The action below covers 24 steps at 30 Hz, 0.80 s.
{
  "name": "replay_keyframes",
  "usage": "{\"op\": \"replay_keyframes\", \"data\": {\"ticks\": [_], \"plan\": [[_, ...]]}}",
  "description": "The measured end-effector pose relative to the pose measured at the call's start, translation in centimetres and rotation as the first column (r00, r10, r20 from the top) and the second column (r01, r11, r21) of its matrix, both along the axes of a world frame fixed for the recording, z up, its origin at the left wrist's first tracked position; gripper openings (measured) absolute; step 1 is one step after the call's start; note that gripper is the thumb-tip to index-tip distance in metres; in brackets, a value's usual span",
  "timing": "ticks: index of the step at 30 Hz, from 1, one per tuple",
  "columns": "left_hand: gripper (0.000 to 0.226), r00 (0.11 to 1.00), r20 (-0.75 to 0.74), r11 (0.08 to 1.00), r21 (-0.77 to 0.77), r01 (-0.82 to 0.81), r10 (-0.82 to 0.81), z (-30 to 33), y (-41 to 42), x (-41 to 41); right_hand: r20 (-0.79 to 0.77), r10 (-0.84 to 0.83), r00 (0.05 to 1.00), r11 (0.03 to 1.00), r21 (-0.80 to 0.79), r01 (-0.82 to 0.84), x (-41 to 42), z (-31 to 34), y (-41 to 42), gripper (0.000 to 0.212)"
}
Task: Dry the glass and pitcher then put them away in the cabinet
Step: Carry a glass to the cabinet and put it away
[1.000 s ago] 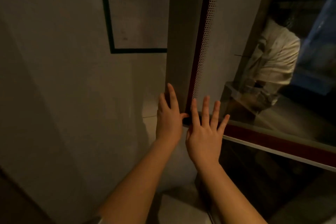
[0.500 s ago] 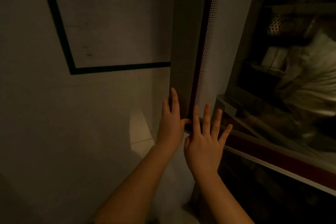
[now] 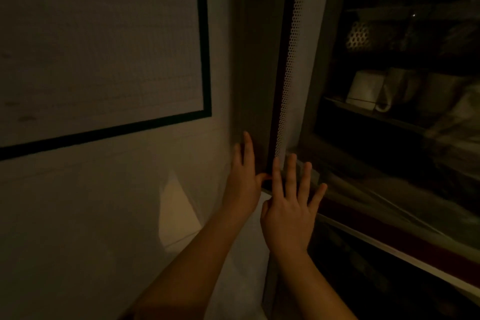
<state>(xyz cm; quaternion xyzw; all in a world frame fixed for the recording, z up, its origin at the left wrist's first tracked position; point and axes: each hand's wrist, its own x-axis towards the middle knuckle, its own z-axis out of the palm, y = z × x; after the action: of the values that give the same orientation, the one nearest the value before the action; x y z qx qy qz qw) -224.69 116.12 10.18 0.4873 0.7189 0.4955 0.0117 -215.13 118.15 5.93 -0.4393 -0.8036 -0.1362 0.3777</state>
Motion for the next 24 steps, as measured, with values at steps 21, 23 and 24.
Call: {"op": "replay_keyframes", "data": {"ticks": [21, 23, 24], "plan": [[0.075, 0.913, -0.217, 0.936, -0.009, 0.352, -0.346, -3.9, 10.5, -1.3, 0.002, -0.355, 0.935, 0.935, 0.0, 0.355, 2.1, 0.6, 8.3, 0.082], [0.08, 0.914, -0.233, 0.941, -0.013, 0.339, -0.332, -3.9, 11.4, -0.9, -0.006, -0.411, 0.912, 0.912, 0.0, 0.411, 3.2, 0.7, 8.8, 0.082], [0.084, 0.916, -0.238, 0.944, -0.018, 0.33, -0.324, -4.0, 11.8, -0.6, -0.008, -0.431, 0.903, 0.903, 0.003, 0.431, 3.6, 0.8, 9.1, 0.081]]}}
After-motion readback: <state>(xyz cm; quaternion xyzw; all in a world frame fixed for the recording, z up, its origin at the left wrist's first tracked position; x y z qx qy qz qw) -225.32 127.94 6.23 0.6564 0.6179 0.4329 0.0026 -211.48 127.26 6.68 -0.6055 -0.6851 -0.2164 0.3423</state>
